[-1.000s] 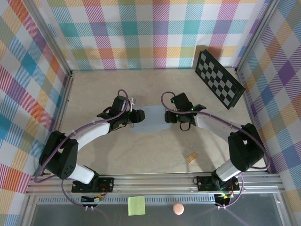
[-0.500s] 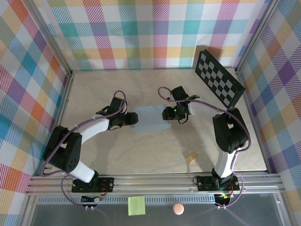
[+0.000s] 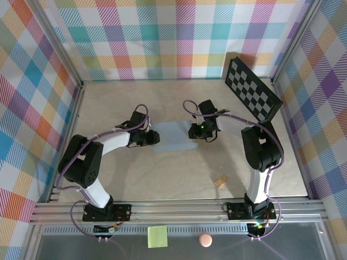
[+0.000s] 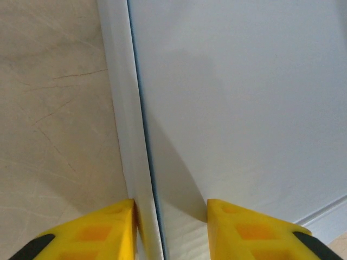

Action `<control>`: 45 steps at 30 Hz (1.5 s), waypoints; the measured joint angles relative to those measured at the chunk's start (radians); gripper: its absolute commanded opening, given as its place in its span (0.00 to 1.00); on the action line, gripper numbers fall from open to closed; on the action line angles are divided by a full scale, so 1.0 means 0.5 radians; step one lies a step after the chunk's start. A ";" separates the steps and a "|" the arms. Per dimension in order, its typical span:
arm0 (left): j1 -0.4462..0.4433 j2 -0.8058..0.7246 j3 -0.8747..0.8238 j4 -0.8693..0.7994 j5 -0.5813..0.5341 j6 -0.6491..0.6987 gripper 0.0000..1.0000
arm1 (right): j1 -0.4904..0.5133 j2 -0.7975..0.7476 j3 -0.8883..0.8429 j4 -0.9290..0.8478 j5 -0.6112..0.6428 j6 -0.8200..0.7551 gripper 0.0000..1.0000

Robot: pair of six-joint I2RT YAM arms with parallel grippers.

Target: Fold the paper box

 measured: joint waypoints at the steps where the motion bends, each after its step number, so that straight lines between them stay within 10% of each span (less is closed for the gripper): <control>1: 0.002 -0.001 0.000 0.000 0.005 0.000 0.31 | -0.003 -0.001 -0.006 0.008 -0.010 0.010 0.22; 29: -0.195 -0.680 -0.521 -0.087 -0.008 -0.229 0.23 | 0.433 -0.513 -0.496 -0.116 0.346 0.344 0.21; 45: -0.397 -1.012 -0.735 -0.257 -0.130 -0.317 0.45 | 0.580 -0.669 -0.674 -0.046 0.354 0.391 0.42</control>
